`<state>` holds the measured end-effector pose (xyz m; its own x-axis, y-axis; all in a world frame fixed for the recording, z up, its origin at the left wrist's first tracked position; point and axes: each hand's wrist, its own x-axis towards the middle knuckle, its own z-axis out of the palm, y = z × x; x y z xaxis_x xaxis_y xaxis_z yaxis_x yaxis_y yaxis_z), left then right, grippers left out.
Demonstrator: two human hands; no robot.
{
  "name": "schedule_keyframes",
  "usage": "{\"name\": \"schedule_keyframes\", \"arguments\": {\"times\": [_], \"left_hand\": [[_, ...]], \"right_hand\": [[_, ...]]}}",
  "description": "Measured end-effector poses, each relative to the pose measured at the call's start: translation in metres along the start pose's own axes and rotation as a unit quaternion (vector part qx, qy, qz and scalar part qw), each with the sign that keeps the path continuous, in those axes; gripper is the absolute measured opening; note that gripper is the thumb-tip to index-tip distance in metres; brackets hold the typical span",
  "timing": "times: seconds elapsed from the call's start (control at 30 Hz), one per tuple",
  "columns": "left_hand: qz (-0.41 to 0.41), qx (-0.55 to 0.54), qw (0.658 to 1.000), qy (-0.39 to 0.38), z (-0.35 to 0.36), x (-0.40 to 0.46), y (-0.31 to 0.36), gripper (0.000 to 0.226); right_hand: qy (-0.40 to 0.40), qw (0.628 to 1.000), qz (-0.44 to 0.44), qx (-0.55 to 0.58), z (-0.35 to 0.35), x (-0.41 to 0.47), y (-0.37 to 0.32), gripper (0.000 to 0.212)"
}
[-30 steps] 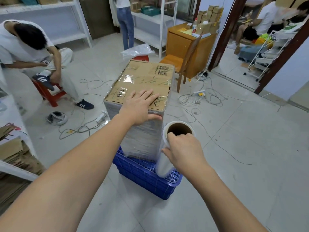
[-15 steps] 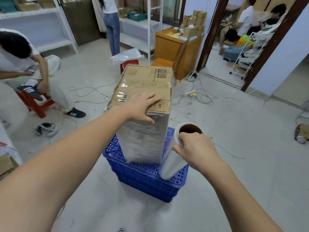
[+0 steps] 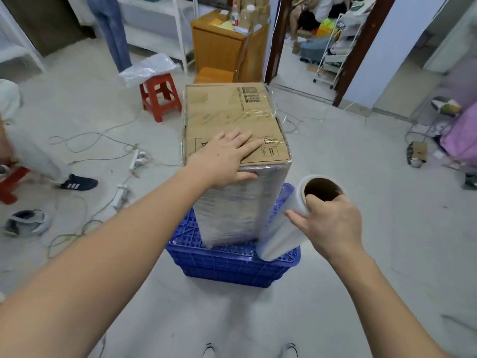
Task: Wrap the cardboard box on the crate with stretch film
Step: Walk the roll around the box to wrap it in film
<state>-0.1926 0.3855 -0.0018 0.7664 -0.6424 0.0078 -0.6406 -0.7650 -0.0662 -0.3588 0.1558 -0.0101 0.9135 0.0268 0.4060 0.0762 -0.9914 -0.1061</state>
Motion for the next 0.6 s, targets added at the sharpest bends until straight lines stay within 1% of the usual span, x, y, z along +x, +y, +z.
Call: {"name": "schedule_keyframes", "arguments": {"times": [0.1,0.2,0.27,0.43,0.5,0.6], "left_hand": [[0.002,0.003,1.0,0.0,0.002,0.0,0.002,0.09],[-0.002,0.002,1.0,-0.002,0.002,0.001,0.004,0.089],[-0.002,0.003,1.0,0.001,0.002,0.001,0.006,0.089],[0.001,0.0,1.0,0.002,0.001,-0.005,0.008,0.09],[-0.001,-0.001,1.0,0.005,0.001,-0.007,0.007,0.09],[-0.003,0.003,1.0,0.001,0.001,-0.006,0.008,0.09]], "right_hand": [[0.008,0.999,-0.036,-0.021,0.001,-0.019,-0.018,0.065],[0.053,0.995,-0.082,-0.025,-0.003,-0.034,-0.04,0.054],[0.065,0.992,-0.108,-0.011,-0.006,-0.04,-0.051,0.049],[0.039,0.979,-0.189,0.073,-0.007,-0.05,-0.077,0.048],[0.027,0.972,-0.221,0.078,-0.004,-0.051,-0.088,0.045],[0.012,0.97,-0.232,0.079,0.003,-0.047,-0.095,0.044]]}}
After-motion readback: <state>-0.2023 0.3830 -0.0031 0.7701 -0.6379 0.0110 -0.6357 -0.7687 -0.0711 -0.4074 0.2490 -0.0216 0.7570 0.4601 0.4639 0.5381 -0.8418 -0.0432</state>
